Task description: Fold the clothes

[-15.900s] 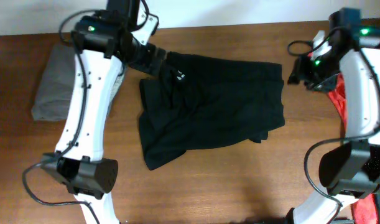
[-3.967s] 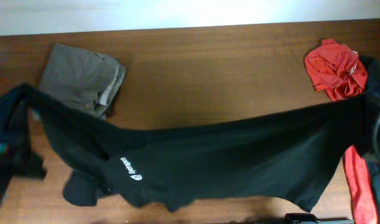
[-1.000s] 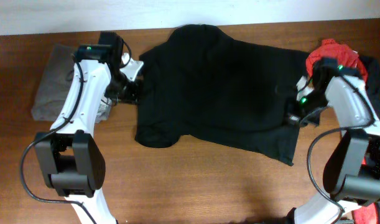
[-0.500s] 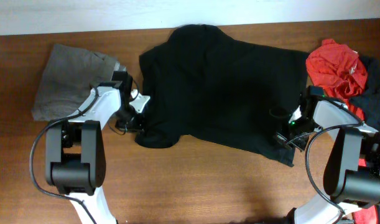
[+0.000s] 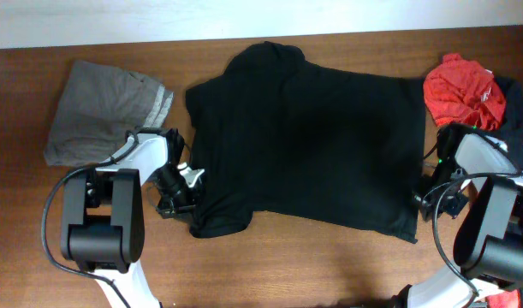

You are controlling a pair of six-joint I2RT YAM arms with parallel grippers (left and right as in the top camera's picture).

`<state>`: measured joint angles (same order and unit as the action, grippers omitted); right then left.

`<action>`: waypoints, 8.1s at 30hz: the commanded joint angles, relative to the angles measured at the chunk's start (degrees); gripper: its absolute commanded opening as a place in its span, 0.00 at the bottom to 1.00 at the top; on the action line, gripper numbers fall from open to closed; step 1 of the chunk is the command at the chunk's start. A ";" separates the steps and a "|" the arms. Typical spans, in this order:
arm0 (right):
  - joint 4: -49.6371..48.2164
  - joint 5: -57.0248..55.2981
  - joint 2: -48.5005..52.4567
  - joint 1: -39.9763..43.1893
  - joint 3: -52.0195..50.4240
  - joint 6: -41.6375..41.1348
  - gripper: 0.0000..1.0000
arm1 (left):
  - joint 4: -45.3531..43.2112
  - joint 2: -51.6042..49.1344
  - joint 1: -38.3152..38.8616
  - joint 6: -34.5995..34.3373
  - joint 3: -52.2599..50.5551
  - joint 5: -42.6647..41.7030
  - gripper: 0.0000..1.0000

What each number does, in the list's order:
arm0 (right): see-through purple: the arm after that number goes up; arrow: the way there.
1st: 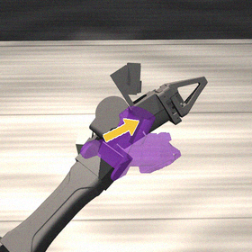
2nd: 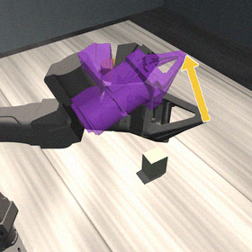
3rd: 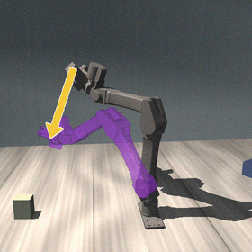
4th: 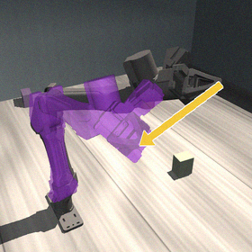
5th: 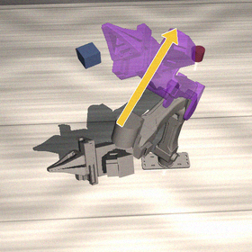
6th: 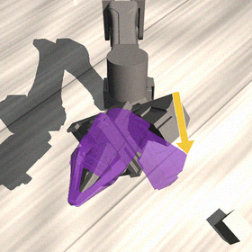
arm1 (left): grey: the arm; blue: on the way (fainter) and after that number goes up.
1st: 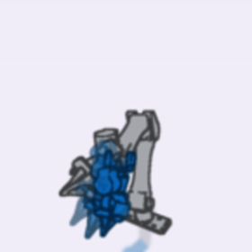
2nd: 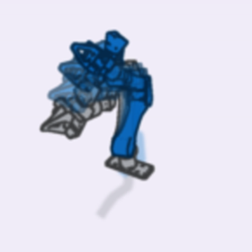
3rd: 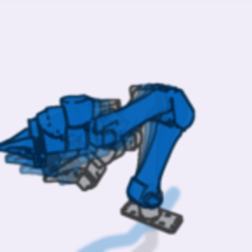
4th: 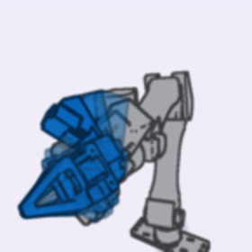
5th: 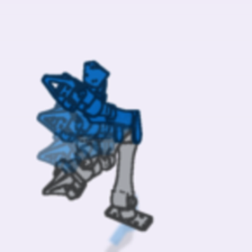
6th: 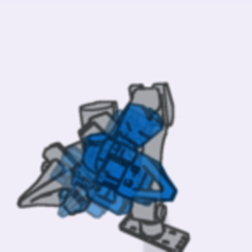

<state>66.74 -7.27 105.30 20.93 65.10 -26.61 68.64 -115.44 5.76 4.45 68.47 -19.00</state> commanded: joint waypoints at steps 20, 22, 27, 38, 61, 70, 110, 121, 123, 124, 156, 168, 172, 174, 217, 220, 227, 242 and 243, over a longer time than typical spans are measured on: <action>-9.35 35.95 -1.70 -2.78 4.26 22.71 0.04 | -33.09 19.28 -0.68 -3.50 5.31 5.51 0.36; -11.10 31.98 -1.68 -4.44 2.16 20.39 0.04 | -37.68 16.28 -1.36 -5.40 5.31 5.31 0.42; -15.93 24.55 -1.64 -6.69 -3.54 13.57 0.04 | -46.86 10.14 -3.17 -7.82 5.31 5.31 0.56; -22.71 18.75 -1.64 -6.67 -12.85 6.14 0.04 | -58.23 -2.34 -4.22 -16.63 5.31 -1.38 0.60; -22.51 16.57 -1.64 -6.67 -13.14 6.19 0.04 | -58.73 -7.85 -6.36 -17.00 10.34 -0.90 0.00; -21.33 15.37 -1.64 -6.67 -13.14 6.19 0.04 | -50.49 -5.60 -12.44 -16.74 18.34 -0.96 0.01; -19.08 12.81 -1.64 -6.67 -13.14 6.38 0.04 | -37.40 -7.63 -7.85 -11.21 18.64 2.64 0.01; -15.10 13.99 -5.18 -5.09 -11.54 11.28 0.08 | -27.54 2.45 -8.00 -7.34 18.67 -6.10 0.50; -15.13 19.28 -7.67 -5.09 -10.51 14.88 0.12 | -23.06 3.98 -7.89 -7.34 18.67 -6.08 0.55; -15.13 21.46 -8.94 -5.09 -9.99 16.06 0.15 | -20.65 4.37 -7.76 -7.32 18.64 -6.05 0.57; -5.88 18.78 -22.23 -5.05 -8.09 3.56 0.44 | -11.28 3.91 -4.00 -21.22 -6.03 16.26 0.01; -2.54 15.58 -15.93 -3.08 -9.05 0.57 0.44 | -6.54 3.91 -6.32 -22.18 -6.93 15.26 0.01; -1.84 16.96 -15.43 1.14 -11.63 0.57 0.47 | -7.30 3.93 -6.32 -22.21 -6.93 15.21 0.01; -0.85 19.91 -15.43 3.15 -13.42 0.79 0.48 | -7.56 3.91 -6.32 -22.21 -6.93 15.17 0.01; 2.23 25.57 -20.94 3.85 -7.23 16.87 0.04 | -9.62 19.47 -6.29 -8.63 -0.63 5.53 0.00; 0.92 29.57 -20.94 3.85 -7.21 22.12 0.04 | -9.97 19.47 -6.32 -8.07 -0.63 3.93 0.00; -5.14 33.64 -20.94 3.85 -7.21 22.82 0.04 | -21.40 19.47 -6.29 -7.15 -0.48 -4.94 0.00; -19.98 31.69 -19.26 3.85 -7.23 11.89 0.04 | -43.89 19.34 -6.25 -7.15 -0.48 -3.23 0.00; -21.14 31.71 -18.80 3.85 -7.23 11.91 0.04 | -44.48 19.21 -6.16 -7.15 -0.48 -3.15 0.01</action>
<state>47.46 25.41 85.47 24.58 56.90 -12.95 25.65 -96.53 -0.19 -3.84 67.40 -24.16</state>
